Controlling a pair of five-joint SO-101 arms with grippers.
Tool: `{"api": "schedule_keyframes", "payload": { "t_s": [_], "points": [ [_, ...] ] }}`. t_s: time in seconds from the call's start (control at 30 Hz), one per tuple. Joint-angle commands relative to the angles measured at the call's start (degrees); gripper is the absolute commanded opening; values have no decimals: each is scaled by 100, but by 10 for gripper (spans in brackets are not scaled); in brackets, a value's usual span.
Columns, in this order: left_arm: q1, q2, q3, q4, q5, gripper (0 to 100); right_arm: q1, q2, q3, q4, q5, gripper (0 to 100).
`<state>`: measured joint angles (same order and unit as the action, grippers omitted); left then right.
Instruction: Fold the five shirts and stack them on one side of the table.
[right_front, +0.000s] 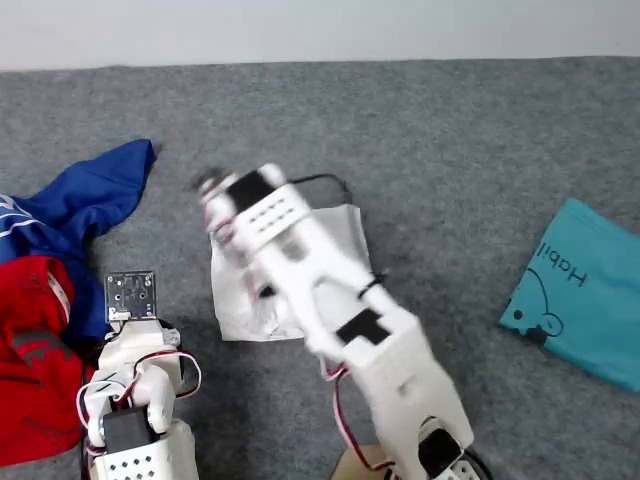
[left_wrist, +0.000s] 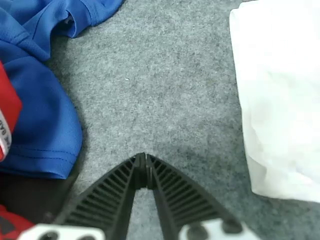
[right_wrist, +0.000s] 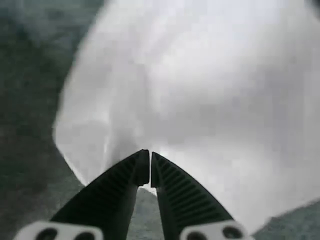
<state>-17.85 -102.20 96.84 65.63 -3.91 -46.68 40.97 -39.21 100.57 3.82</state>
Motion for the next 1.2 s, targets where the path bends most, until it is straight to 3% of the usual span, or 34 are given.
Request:
{"api": "schedule_keyframes", "payload": {
  "t_s": [0.0,0.2,0.53,0.8,0.93,1.17],
  "points": [
    [-26,-18,-22,35,53,6,-637,66,-431,180,-149,10],
    [-26,-18,-22,35,53,6,-576,145,-536,189,-132,10],
    [-26,-18,-22,35,53,6,1226,-611,-536,4,-132,10],
    [-26,-18,-22,35,53,6,2589,-224,-510,-1393,-132,10],
    [-26,-18,-22,35,53,6,2905,207,-519,-1719,-132,10],
    [-26,-18,-22,35,53,6,2818,251,-545,-1745,-70,10]
  ]
}}
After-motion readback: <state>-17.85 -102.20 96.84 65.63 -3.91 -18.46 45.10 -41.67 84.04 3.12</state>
